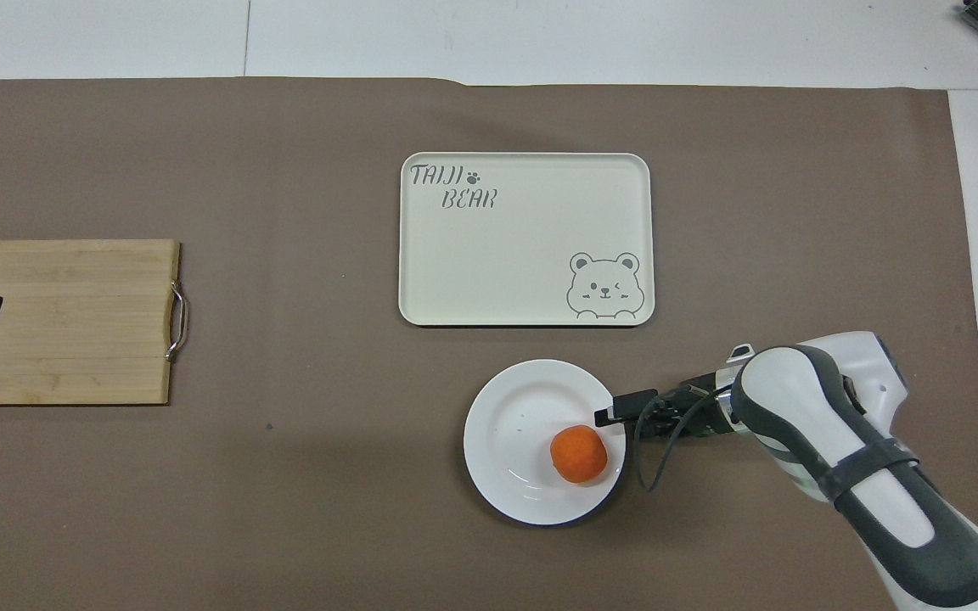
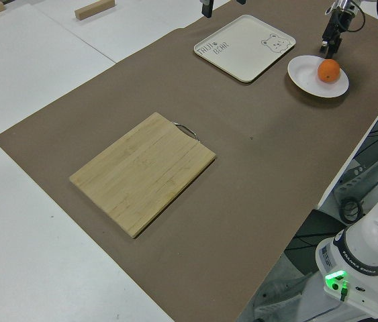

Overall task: Place orange and plate with both arms
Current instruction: 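Grip the plate rim with the right gripper and lift it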

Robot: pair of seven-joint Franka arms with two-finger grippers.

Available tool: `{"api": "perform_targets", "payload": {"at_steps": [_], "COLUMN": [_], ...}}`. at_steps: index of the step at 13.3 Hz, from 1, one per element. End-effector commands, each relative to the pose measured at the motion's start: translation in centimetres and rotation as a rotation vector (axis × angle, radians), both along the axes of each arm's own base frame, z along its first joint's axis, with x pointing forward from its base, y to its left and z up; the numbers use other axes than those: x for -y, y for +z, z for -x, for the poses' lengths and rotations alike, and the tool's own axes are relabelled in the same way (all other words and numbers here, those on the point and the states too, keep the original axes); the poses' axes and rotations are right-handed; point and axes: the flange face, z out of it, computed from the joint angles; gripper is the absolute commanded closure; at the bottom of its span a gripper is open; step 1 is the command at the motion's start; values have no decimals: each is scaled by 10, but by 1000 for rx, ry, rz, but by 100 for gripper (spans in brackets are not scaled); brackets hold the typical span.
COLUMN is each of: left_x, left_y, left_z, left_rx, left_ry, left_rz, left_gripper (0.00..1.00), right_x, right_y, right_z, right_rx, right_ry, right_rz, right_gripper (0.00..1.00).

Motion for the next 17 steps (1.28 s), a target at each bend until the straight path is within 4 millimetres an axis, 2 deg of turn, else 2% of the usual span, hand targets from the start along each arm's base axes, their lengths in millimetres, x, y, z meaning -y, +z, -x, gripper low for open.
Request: {"api": "perform_targets", "payload": {"at_steps": [1,2,4,7,8,17], "left_x": [-2,-2,-2,-2,-2,-2], "left_y": [6,6,5,6,6,6], "left_z": [2,2,2,2,2,2], "left_rx": [-5,-5,-6,-5,-5,-5], "left_ry": [12,12,12,12,12,12], "left_rz": [0,0,0,0,0,0], "left_gripper": [0,0,0,0,0,0], "right_x": [0,-1,-1,-1,-1,-3], "right_y": [-1,-1,-1,-1,-1,3], "right_z": [7,7,7,7,6,-5], "right_rx": [33,33,32,29,23,45], "right_ry": [-10,-9,-10,-15,-20,-7], "right_rz": [-15,-15,-15,-13,-11,-16], "right_gripper": [0,3,50,98,100,100]}}
